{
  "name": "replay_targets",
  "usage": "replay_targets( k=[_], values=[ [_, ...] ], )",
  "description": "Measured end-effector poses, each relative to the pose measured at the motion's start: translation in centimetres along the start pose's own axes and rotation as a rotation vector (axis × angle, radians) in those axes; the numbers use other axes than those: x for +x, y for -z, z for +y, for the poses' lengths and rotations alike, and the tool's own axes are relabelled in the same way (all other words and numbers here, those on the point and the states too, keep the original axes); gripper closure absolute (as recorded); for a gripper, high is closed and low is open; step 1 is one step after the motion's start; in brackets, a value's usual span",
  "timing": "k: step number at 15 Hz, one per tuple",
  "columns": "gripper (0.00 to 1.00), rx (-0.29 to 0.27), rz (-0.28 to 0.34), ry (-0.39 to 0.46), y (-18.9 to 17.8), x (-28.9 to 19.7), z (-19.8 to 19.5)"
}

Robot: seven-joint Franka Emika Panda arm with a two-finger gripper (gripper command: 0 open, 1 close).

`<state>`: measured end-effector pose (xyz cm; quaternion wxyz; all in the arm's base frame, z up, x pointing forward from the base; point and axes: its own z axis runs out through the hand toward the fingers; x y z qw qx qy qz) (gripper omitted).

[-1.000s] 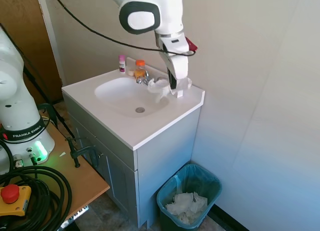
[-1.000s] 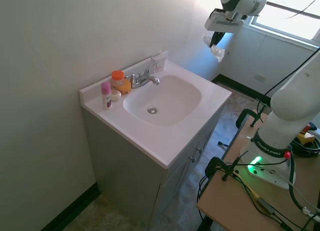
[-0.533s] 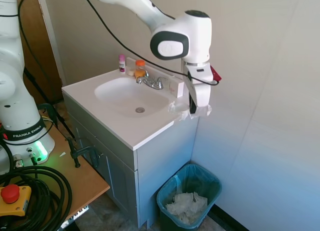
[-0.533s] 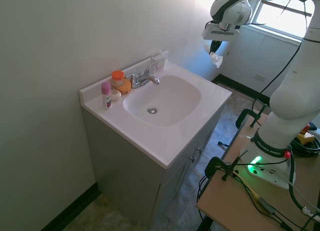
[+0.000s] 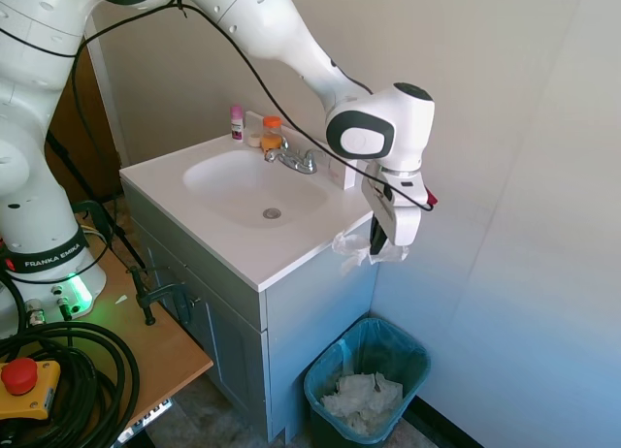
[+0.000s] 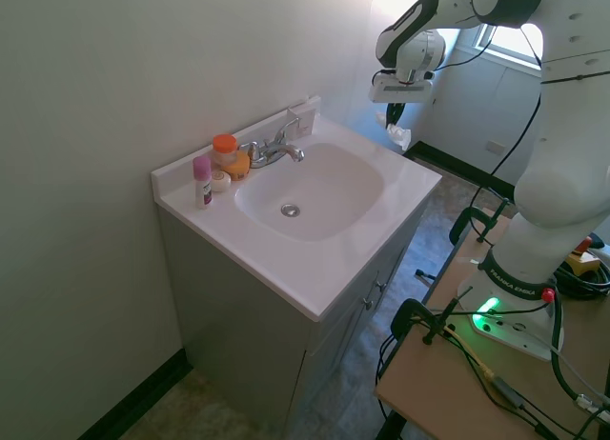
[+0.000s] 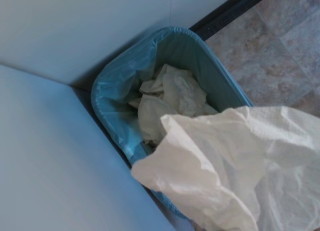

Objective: Throw the tissue in the trash bin

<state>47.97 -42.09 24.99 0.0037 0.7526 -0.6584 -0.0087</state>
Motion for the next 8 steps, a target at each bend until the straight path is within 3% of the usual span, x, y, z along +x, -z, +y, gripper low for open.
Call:
replay_targets(
  k=[8],
  values=[
    [0.00,-0.007,0.004,0.038,0.46,-0.82,-1.39]
  ],
)
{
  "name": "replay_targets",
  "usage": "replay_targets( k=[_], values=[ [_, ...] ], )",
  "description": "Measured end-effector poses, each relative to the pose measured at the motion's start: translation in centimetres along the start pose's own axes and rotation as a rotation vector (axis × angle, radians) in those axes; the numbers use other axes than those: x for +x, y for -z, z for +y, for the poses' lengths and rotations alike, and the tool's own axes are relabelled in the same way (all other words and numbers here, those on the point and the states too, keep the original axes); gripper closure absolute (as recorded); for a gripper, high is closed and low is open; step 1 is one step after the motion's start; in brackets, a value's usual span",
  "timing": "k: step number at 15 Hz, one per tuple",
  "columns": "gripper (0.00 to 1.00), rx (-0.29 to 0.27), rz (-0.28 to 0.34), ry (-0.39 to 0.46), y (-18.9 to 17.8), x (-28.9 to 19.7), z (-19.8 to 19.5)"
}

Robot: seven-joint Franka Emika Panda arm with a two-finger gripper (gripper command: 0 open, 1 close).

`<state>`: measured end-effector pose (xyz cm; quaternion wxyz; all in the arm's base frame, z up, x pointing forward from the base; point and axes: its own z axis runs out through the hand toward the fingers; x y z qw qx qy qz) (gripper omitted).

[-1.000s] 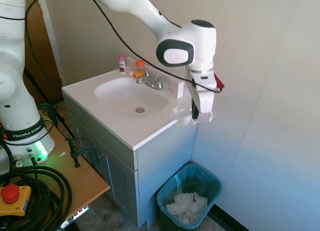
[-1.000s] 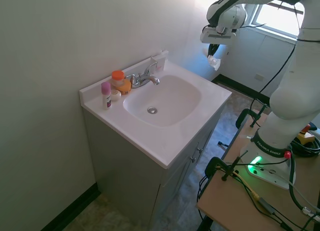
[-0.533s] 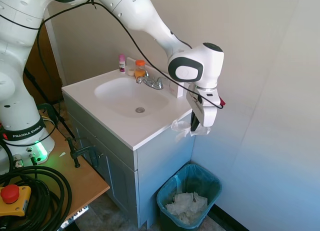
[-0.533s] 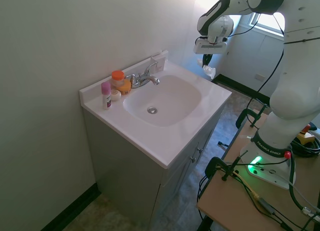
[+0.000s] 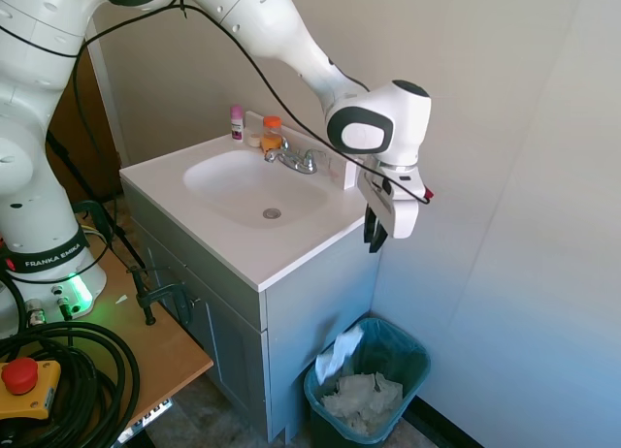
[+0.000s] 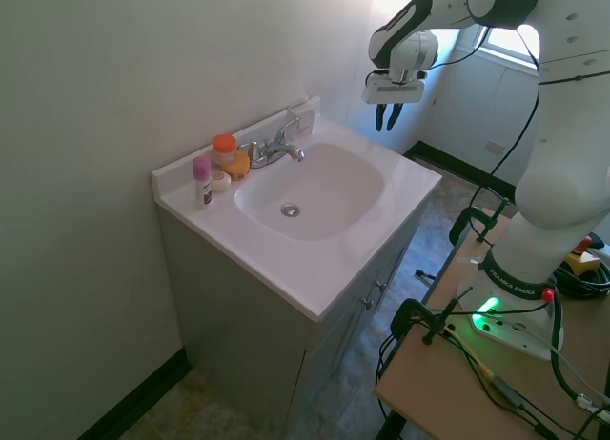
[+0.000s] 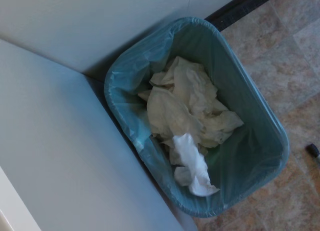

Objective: Throw the tissue in the trash bin

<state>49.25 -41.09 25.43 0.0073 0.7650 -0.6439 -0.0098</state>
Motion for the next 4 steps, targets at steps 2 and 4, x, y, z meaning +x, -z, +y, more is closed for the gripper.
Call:
replay_targets(
  k=[2,4],
  values=[
    [0.00,0.032,0.027,0.005,1.8,0.2,0.1],
    [0.00,0.089,0.061,0.017,4.8,-0.8,0.9]
  ],
)
